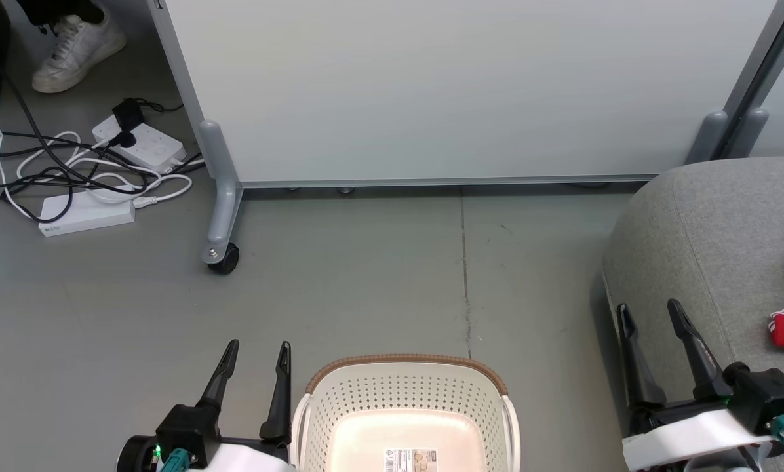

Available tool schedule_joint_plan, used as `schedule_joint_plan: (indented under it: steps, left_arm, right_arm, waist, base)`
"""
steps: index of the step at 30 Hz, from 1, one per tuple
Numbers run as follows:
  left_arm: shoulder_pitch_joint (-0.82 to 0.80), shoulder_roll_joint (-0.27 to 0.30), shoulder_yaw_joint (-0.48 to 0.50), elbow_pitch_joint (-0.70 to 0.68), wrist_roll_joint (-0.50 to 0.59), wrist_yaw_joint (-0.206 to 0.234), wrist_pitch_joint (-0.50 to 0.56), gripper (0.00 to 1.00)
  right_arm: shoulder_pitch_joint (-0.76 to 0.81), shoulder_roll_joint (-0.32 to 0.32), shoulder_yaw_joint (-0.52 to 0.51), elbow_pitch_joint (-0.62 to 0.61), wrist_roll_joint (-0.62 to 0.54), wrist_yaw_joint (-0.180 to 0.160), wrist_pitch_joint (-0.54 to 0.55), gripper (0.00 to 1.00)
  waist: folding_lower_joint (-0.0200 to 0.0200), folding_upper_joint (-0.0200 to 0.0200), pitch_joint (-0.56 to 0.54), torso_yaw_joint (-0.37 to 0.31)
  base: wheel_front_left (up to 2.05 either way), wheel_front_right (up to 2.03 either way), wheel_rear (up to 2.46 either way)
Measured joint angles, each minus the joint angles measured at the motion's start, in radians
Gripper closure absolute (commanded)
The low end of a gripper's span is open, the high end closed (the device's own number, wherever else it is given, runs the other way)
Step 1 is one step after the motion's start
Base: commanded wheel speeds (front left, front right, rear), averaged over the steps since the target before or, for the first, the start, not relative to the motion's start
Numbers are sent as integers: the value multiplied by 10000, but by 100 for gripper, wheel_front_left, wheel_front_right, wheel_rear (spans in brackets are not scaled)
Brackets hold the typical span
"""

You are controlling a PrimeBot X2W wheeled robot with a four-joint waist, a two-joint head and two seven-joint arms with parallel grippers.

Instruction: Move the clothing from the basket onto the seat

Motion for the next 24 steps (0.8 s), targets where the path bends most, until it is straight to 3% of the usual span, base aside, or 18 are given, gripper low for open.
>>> schedule_joint_plan:
  steps: [24]
  left_arm:
    - [81, -2, 75, 92, -155, -27, 0, 0]
  right_arm:
    - [96, 15, 100, -4, 25, 0, 0, 0]
  waist:
    - [0, 0, 28, -143]
  base:
    - [0, 0, 0]
